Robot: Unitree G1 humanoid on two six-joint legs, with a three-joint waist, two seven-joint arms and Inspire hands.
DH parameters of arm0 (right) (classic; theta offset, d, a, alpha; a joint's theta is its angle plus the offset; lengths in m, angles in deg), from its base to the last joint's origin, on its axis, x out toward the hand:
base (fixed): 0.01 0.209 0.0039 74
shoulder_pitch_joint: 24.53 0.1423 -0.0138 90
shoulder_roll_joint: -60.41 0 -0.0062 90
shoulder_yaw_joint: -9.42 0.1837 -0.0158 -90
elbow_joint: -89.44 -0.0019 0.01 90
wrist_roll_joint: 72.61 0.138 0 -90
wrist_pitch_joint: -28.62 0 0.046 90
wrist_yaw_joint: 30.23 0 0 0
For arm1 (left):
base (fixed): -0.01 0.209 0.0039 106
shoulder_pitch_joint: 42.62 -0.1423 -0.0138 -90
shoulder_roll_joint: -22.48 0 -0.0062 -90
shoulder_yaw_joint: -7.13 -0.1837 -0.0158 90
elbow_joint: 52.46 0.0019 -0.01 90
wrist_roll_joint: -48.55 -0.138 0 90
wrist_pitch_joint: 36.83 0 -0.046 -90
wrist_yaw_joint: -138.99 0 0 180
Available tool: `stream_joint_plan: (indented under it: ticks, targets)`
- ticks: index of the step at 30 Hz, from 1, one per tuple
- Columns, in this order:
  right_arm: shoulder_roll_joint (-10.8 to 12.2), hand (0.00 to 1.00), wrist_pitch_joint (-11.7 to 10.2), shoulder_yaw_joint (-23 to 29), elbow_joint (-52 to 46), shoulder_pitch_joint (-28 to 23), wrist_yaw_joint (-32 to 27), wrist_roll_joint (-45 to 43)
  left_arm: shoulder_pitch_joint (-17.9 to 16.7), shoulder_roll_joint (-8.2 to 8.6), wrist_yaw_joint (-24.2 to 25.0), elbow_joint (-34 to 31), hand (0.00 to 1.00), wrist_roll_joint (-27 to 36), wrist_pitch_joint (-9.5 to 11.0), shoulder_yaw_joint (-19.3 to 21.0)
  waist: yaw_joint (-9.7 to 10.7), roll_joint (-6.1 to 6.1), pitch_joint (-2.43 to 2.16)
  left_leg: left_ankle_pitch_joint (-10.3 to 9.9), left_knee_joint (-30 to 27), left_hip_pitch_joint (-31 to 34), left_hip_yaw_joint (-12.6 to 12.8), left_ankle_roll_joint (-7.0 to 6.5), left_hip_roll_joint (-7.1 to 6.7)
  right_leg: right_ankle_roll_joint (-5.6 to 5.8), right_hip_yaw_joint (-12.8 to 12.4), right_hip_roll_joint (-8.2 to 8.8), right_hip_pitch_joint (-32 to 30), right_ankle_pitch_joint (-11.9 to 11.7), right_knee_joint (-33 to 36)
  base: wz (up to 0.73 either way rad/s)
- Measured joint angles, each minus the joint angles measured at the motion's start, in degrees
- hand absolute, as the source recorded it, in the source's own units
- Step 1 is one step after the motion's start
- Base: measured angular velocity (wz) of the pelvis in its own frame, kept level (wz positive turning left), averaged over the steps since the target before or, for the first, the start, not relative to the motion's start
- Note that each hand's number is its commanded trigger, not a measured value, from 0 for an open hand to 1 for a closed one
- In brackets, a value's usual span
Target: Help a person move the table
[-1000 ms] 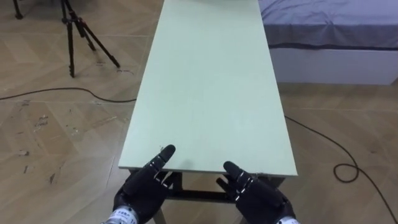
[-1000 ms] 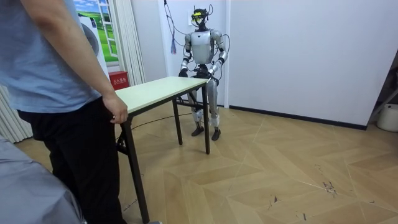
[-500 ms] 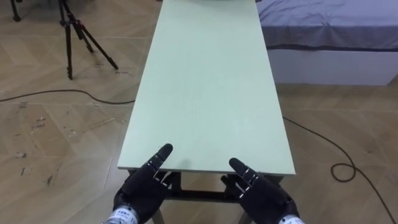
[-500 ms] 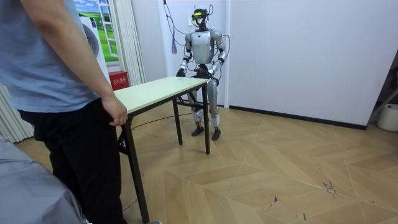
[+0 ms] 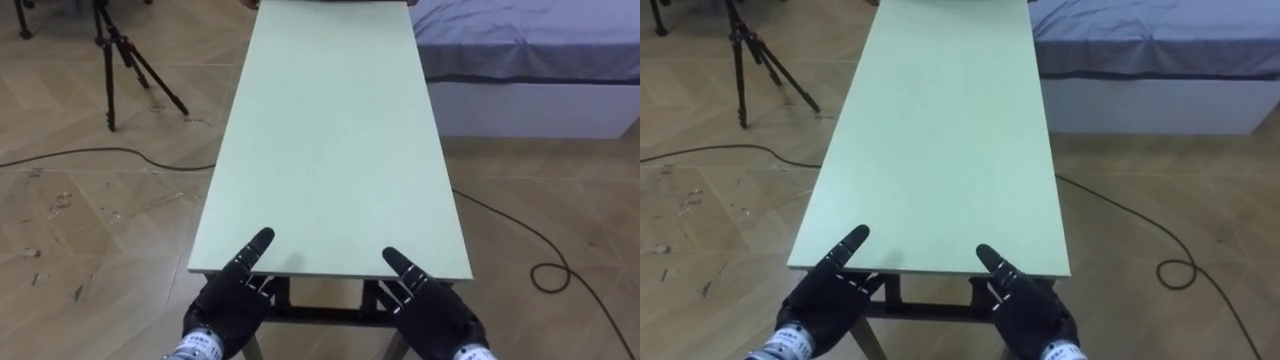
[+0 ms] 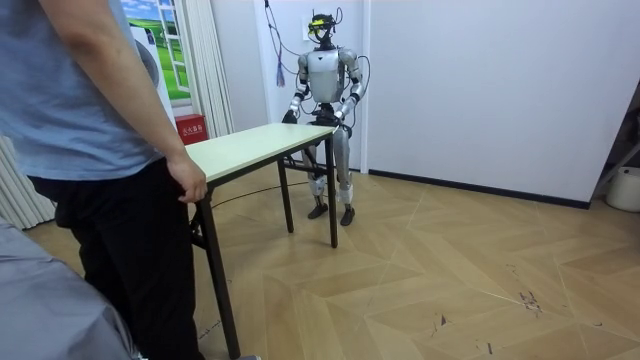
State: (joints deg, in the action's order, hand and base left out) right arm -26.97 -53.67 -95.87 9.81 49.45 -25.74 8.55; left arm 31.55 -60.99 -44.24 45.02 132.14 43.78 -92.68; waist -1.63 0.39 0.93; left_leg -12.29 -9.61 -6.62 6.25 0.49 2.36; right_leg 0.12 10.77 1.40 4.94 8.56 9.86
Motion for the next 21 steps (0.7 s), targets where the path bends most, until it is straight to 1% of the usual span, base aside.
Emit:
stream_joint_plan:
  ticks: [5, 7, 8, 10, 13, 16, 19, 20, 21]
  targets:
    - [0.3, 0.0, -0.03, 0.05, -0.56, 0.01, -1.66, 4.84, 0.04, 0.37, 0.04, 0.4, 0.0, 0.17, -0.01, 0.05, 0.11, 0.17, 0.0, 0.02, -0.08, -0.17, -0.19, -0.02, -0.02, 0.0, 0.0, 0.05, 0.16, 0.0, 0.13, 0.0]
    - [1.57, 0.0, -0.03, 0.85, -0.63, 0.02, -2.29, 6.28, 0.09, 1.28, 0.1, 0.58, 0.0, 0.2, -0.01, 0.68, 0.17, 0.24, 0.04, 0.02, -0.06, -0.11, -0.19, -0.03, -0.02, 0.0, 0.0, 0.07, 0.1, 0.0, 0.18, 0.0]
    - [2.59, 0.0, -0.07, 1.43, -0.63, 0.02, -2.54, 6.59, 0.09, 1.88, 0.15, 0.76, 0.0, 0.43, 0.0, 1.13, 0.33, 0.35, 0.09, 0.02, 0.06, -0.02, -0.19, -0.03, -0.02, 0.0, 0.01, 0.09, 0.06, 0.0, 0.24, 0.0]
    - [2.91, 0.0, -0.1, 1.76, -0.63, 0.09, -2.56, 6.82, 0.1, 2.37, 0.09, 0.77, 0.0, 2.62, 0.0, 1.42, 0.46, 0.68, 0.17, 0.01, 0.07, 0.14, -0.24, -0.04, -0.07, 0.0, 0.02, 0.13, -0.03, 0.0, 0.32, 0.0]
    - [4.01, 0.0, -0.1, 2.43, -0.76, 0.08, -2.57, 6.83, 0.1, 2.52, -0.12, 0.64, 0.0, 4.62, 0.01, 1.76, 0.74, 0.88, 0.1, 0.01, -0.04, 0.48, -0.28, -0.03, -0.06, 0.0, 0.04, 0.11, -0.26, 0.0, 0.31, 0.0]
    - [4.09, 0.0, -0.16, 2.5, -1.56, 0.08, -2.58, 8.99, 0.09, 2.52, -0.31, 0.09, 0.0, 6.21, 0.35, 1.76, 0.97, 1.02, 0.06, 0.21, -0.25, 1.36, -0.15, -0.12, -0.14, -0.01, -0.17, 0.17, -1.31, 0.0, 0.63, 0.0]
    - [4.12, 0.0, -0.16, 2.49, -1.99, 0.08, -2.59, 9.15, 0.09, 2.53, -0.31, -0.22, 0.0, 6.98, 0.78, 1.76, 0.9, 1.02, 0.06, 0.53, -0.33, 1.87, -0.09, -0.12, -0.18, -0.02, -0.5, 0.16, -2.06, -0.01, 0.84, -0.01]
    - [4.11, 0.0, -0.17, 2.49, -2.02, 0.08, -2.59, 9.16, 0.09, 2.53, -0.31, -0.26, 0.39, 6.98, 0.81, 1.76, 0.91, 1.01, 0.06, 0.54, -0.36, 1.91, -0.08, -0.11, -0.18, -0.03, -0.5, 0.16, -2.09, -0.02, 0.83, 0.0]
    - [4.11, 0.0, -0.17, 2.5, -2.02, 0.08, -2.59, 9.19, 0.09, 2.57, -0.31, -0.26, 0.85, 6.99, 0.85, 1.76, 0.91, 1.01, 0.07, 0.55, -0.43, 1.93, -0.08, -0.11, -0.18, -0.03, -0.5, 0.16, -2.09, -0.02, 0.83, 0.0]
